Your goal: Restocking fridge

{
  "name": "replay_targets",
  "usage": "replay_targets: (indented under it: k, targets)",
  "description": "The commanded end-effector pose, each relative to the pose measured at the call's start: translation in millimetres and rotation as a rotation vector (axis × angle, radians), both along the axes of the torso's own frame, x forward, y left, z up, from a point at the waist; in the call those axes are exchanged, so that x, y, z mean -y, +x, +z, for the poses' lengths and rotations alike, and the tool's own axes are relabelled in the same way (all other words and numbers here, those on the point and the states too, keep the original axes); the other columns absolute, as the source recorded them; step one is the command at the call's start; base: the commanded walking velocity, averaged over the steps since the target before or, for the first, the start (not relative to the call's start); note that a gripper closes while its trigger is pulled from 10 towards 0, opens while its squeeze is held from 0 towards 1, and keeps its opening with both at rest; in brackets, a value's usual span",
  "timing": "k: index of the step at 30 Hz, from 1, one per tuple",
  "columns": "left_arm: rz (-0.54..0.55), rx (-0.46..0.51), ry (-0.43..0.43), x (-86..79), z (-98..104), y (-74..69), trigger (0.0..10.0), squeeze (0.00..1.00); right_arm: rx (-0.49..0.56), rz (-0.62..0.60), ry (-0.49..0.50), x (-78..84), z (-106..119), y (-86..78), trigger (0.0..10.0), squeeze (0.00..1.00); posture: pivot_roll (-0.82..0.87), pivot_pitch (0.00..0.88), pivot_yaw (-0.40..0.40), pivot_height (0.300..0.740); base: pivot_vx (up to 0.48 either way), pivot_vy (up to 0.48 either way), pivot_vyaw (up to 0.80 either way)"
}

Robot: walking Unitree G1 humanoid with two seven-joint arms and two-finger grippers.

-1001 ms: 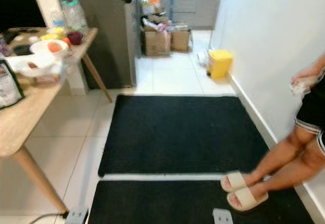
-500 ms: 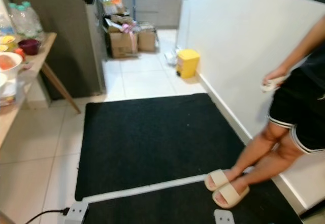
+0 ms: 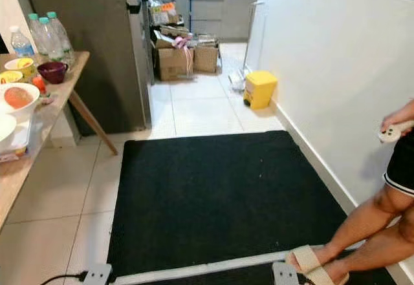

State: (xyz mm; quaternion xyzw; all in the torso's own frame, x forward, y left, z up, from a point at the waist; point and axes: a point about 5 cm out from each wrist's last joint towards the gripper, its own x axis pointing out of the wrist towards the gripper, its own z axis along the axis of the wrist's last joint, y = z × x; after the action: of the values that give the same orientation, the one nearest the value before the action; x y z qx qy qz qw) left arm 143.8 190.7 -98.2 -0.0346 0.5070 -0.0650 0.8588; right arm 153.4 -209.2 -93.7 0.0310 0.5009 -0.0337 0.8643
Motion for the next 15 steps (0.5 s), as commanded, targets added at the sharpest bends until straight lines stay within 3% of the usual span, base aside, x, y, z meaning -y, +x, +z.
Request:
replay_targets:
  k: [1,15]
  targets:
    - [-0.012,0.002,0.000,2.7,0.5,2.5,10.0,0.00,-0.013,-0.008,-0.011,4.6,-0.7,-3.6,10.0,0.00,-0.01,0.000,-0.018,0.740,0.277,0.000,0.00]
    - [-0.011,-0.001,-0.001,3.0,0.1,1.7,10.0,0.00,-0.012,-0.015,-0.008,4.4,-0.7,-3.6,10.0,0.00,-0.01,0.000,-0.016,0.740,0.279,0.000,0.00]
